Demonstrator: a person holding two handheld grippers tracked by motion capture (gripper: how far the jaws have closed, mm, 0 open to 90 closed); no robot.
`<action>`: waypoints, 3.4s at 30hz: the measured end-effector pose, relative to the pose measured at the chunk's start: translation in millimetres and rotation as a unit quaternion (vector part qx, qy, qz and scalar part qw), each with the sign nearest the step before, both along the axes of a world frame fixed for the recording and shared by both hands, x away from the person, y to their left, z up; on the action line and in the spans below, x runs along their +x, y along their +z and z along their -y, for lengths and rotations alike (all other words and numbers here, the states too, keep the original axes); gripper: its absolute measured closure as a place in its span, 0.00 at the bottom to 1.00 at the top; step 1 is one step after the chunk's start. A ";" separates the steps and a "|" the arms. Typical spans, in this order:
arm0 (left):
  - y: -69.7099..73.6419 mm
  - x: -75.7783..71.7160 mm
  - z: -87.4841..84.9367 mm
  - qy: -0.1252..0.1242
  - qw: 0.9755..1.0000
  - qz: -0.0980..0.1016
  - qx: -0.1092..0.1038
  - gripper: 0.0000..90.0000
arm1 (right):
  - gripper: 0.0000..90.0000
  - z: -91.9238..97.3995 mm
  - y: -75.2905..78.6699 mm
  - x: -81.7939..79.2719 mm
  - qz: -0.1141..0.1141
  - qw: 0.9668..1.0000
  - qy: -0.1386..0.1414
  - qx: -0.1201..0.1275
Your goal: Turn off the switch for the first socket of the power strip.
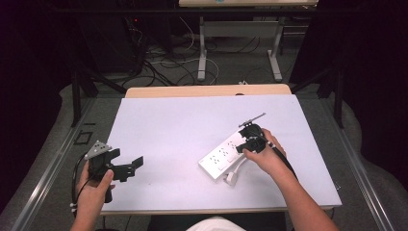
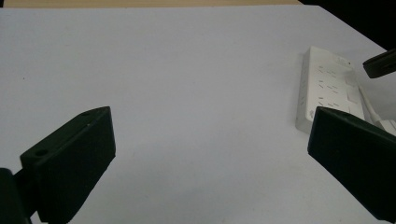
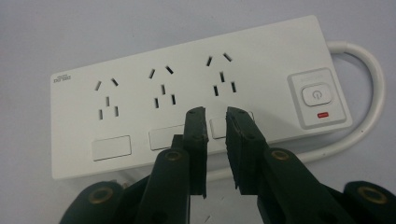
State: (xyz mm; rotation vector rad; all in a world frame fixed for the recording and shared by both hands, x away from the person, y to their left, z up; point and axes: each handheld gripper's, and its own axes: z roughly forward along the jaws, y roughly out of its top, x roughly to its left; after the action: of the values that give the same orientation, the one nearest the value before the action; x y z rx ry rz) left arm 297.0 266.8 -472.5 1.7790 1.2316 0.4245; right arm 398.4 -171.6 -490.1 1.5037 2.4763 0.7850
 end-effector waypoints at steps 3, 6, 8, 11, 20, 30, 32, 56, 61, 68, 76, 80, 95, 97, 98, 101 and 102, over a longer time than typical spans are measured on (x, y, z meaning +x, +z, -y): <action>0.0 0.0 -0.2 0.001 1.000 0.000 0.000 0.01 | 0.90 -2.2 -3.3 1.1 -0.001 1.000 -0.002 -0.010; -0.1 0.0 -0.3 0.001 1.000 0.000 -0.001 0.01 | 0.91 -3.3 -5.6 2.2 -0.009 1.000 -0.004 -0.018; -0.1 0.0 -0.4 0.001 1.000 0.000 -0.001 0.01 | 0.91 -3.8 -6.0 2.5 -0.013 1.000 -0.005 -0.018; -0.3 0.2 -0.3 0.000 1.000 0.000 0.001 0.01 | 0.93 -3.1 -10.1 3.9 -0.004 1.000 0.002 -0.017; -0.4 0.2 -0.6 0.000 1.000 -0.001 0.001 0.01 | 0.95 -7.8 -15.4 6.4 -0.008 1.000 -0.005 -0.026; -0.3 -0.1 -0.4 0.000 1.000 -0.001 0.001 0.01 | 0.97 -10.5 -19.8 7.6 -0.004 0.999 -0.006 -0.034; -0.3 -0.1 -0.5 0.000 1.000 -0.001 0.000 0.01 | 0.97 -9.7 -20.3 8.0 0.000 0.999 -0.003 -0.039; -0.4 -0.3 0.6 -0.002 1.000 -0.001 0.002 0.01 | 1.00 -10.6 -24.1 7.3 0.006 0.999 0.011 -0.033; -0.3 -0.3 0.0 -0.001 1.000 -0.001 0.002 0.01 | 1.00 -11.2 -24.0 6.8 0.007 0.999 0.005 -0.032; -0.3 -0.3 -0.1 -0.002 1.000 -0.002 0.002 0.01 | 1.00 -11.0 -24.4 6.4 0.010 0.999 0.003 -0.032; -0.4 -0.2 -0.4 0.000 1.000 -0.001 0.002 0.01 | 0.98 -6.7 -24.1 7.2 -0.002 1.000 -0.005 -0.014; -0.9 0.1 0.2 -0.001 1.000 -0.002 0.003 0.01 | 0.96 -5.3 -22.9 7.1 -0.003 1.000 -0.005 0.007; -2.4 1.5 1.6 0.000 1.000 -0.005 0.004 0.01 | 0.90 1.2 -13.3 1.7 0.007 1.000 0.009 0.028; -2.8 2.0 2.3 0.001 1.000 -0.006 0.004 0.01 | 0.88 1.6 -11.9 0.8 0.009 0.999 0.009 0.034; -2.9 2.1 2.4 0.000 1.000 -0.006 0.004 0.01 | 0.86 2.9 -10.9 0.4 0.013 0.999 0.017 0.039; -3.7 2.8 2.4 0.001 1.000 -0.007 0.005 0.01 | 0.79 4.6 -8.5 -0.4 0.018 0.998 0.020 0.050; -4.1 3.2 2.3 0.000 1.000 -0.008 0.005 0.01 | 0.79 4.6 -8.5 -0.4 0.018 0.998 0.020 0.050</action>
State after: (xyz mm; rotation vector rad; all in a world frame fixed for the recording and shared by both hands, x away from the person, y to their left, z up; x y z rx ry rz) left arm 300.2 264.5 -476.6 1.7933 1.2429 0.4180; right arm 398.0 -176.2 -498.7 1.4619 2.4837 0.9477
